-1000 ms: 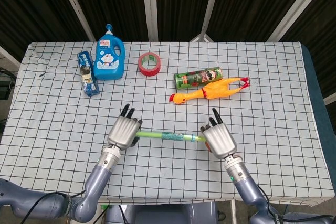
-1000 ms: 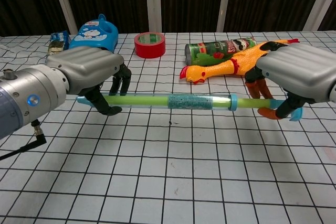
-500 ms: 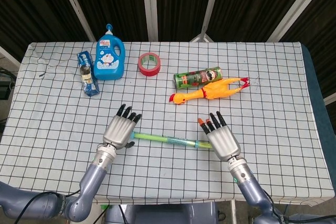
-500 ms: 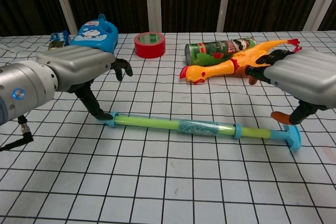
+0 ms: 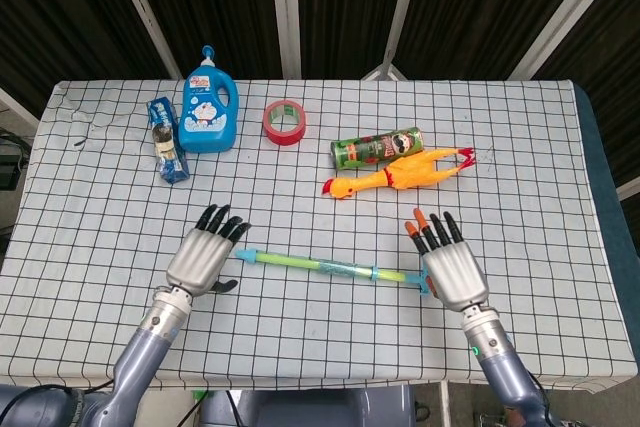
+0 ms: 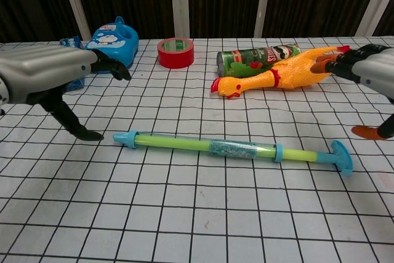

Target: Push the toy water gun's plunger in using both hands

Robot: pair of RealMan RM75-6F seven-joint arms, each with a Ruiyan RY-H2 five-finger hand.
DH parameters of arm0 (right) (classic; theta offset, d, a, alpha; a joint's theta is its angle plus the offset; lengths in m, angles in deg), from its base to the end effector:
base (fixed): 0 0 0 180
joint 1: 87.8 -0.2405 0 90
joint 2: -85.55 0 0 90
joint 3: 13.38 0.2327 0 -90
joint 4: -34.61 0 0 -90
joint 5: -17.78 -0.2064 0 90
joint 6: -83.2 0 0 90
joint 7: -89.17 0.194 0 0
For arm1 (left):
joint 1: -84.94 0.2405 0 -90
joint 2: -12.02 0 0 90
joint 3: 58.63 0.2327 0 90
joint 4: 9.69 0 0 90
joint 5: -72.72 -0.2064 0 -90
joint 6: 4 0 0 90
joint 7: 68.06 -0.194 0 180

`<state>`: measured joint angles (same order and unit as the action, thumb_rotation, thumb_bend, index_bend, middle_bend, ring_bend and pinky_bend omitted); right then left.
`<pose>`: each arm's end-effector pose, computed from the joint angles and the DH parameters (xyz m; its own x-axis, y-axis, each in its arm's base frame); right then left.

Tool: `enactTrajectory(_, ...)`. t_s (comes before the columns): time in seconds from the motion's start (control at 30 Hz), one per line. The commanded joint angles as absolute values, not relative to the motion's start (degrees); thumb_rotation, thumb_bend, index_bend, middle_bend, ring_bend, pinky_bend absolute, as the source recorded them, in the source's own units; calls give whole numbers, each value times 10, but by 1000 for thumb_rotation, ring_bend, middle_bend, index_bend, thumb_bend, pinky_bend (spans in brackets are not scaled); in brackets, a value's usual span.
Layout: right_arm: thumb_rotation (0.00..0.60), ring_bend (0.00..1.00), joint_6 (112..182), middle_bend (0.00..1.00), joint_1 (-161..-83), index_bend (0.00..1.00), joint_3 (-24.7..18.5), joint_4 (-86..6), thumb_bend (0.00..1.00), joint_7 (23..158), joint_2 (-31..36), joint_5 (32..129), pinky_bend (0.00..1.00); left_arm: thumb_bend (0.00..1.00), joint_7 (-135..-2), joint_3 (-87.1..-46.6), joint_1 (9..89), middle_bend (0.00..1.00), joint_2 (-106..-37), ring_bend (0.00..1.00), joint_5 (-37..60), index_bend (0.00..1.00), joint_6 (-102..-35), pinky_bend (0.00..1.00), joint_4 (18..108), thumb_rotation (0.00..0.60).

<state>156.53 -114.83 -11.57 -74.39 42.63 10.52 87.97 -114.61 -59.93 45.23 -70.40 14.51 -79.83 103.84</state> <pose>-0.1552 -0.2849 0.0402 0.6934 -0.1013 0.7134 -0.7046 -0.3027 0.6419 -0.0906 0.2911 0.0035 0.5748 0.1813 0.7979 0.7913 -0.3716 -0.4856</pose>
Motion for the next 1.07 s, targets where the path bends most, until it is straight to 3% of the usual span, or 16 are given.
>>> enactTrajectory(0.03, 600, 0, 1594, 0, -1109, 0, -132, -754, 244, 508, 147, 904, 0, 92, -1091, -540, 500, 48, -640, 0, 48, 111, -831, 0, 1056, 600)
enactTrajectory(0.3, 600, 0, 1647, 0, -1034, 0, -193, -744, 236, 660, 212, 994, 0, 50, -935, -430, 610, 0, -538, 0, -129, 41, -930, 0, 1020, 600)
enactTrajectory(0.47, 600, 0, 1707, 0, -985, 0, -226, -703, 235, 700, 215, 1062, 0, 34, -859, -398, 662, 0, -512, 0, -169, 24, -970, 0, 979, 600)
enactTrajectory(0.77, 600, 0, 1803, 0, -919, 0, -223, -601, 235, 757, 196, 1110, 0, 34, -776, -408, 734, 0, -514, 0, -207, 9, -1039, 0, 886, 600)
enactTrajectory(1.07, 600, 0, 1783, 0, -900, 0, -198, -606, 235, 792, 200, 1070, 0, 35, -765, -446, 765, 0, -522, 0, -199, 9, -1034, 0, 845, 600)
